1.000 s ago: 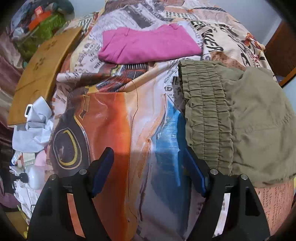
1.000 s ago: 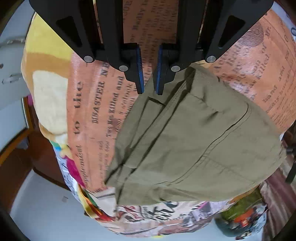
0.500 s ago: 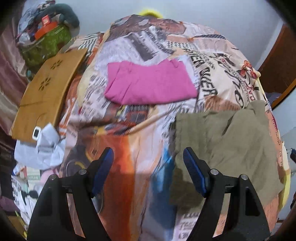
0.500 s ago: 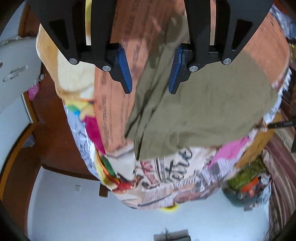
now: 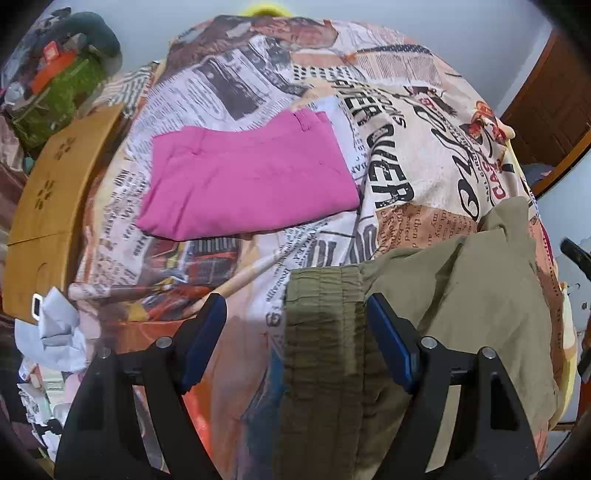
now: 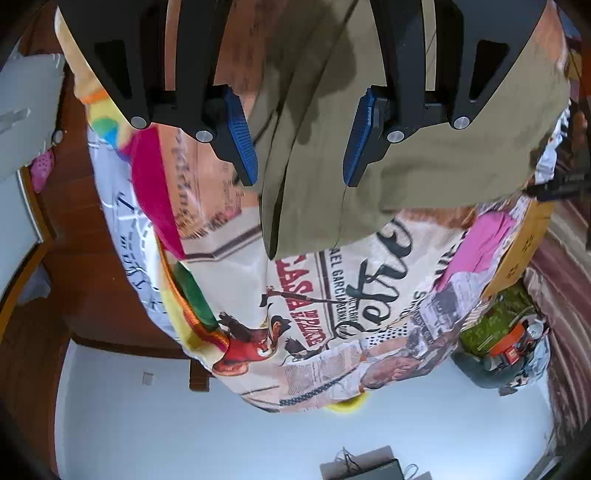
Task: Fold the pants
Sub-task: 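Grasp the folded pants edge with the right gripper while the left gripper grasps the waistband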
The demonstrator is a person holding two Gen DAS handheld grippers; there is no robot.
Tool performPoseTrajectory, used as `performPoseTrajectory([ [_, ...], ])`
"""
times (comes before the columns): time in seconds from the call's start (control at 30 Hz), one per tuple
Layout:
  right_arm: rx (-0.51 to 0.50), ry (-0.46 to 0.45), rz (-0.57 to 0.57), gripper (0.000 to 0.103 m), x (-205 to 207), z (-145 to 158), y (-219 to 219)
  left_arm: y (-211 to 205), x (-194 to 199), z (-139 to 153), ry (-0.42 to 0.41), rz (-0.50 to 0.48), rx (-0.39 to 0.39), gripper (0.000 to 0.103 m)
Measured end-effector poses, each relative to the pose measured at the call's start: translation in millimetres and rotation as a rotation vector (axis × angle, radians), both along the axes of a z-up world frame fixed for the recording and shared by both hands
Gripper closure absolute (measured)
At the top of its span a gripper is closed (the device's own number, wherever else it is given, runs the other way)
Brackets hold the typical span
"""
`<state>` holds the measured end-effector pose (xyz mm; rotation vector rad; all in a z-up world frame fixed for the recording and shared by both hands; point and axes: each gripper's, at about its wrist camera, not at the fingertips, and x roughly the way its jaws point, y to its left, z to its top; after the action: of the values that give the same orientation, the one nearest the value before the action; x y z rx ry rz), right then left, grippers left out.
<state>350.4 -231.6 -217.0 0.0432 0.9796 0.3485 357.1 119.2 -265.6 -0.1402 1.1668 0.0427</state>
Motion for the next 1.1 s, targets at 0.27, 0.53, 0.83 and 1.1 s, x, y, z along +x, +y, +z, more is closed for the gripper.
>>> performPoseTrajectory([
  [0.27, 0.028, 0.042, 0.022, 0.059, 48, -28, 15, -8, 11, -20, 0.032, -0.014, -0.033, 0.023],
  [0.53, 0.039, 0.072, 0.038, 0.080, 67, -52, 24, -16, 13, -34, 0.044, -0.026, -0.045, 0.023],
  [0.83, -0.038, -0.127, 0.033, 0.098, 53, -32, 24, -12, 7, -36, 0.023, -0.021, -0.117, 0.044],
  [1.1, -0.129, -0.106, -0.032, 0.099, 66, -40, 13, -12, 2, -37, 0.010, 0.038, -0.110, 0.044],
])
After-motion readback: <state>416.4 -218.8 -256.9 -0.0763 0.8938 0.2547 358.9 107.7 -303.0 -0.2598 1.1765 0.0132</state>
